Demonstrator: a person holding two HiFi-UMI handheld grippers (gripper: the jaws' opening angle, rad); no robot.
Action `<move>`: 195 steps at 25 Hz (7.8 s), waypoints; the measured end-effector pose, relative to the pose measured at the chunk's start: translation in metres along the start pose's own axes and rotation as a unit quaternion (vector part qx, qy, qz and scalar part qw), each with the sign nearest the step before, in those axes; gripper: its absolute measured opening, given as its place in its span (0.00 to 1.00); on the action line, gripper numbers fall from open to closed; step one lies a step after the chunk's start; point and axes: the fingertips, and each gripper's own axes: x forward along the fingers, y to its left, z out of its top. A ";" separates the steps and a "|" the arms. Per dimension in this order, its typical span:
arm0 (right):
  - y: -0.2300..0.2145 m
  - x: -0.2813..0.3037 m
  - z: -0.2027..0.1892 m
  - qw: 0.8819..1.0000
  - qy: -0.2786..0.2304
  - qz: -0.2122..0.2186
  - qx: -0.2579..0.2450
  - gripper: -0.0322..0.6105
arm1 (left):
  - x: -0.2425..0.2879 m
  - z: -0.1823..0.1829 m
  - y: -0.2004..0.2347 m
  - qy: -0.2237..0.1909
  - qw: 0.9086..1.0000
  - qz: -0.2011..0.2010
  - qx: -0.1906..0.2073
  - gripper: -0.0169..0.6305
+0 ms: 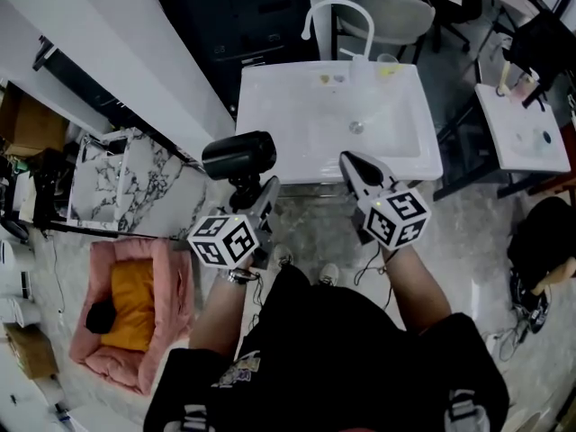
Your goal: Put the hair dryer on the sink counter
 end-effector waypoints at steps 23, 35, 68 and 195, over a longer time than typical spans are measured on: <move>-0.108 0.173 0.008 0.997 0.023 -0.065 0.026 0.05 | 0.189 0.044 0.130 0.074 0.997 -0.029 -0.017 0.33; -0.161 0.249 -0.010 0.994 0.041 -0.090 0.053 0.05 | 0.285 0.038 0.194 0.122 0.992 -0.014 -0.032 0.33; -0.216 0.313 -0.076 0.982 0.115 -0.112 0.101 0.05 | 0.416 -0.063 0.310 0.279 0.953 0.081 -0.088 0.33; 0.231 0.032 -0.111 0.993 0.016 -0.111 0.039 0.05 | -0.182 -0.005 0.127 -0.009 0.992 -0.086 0.086 0.03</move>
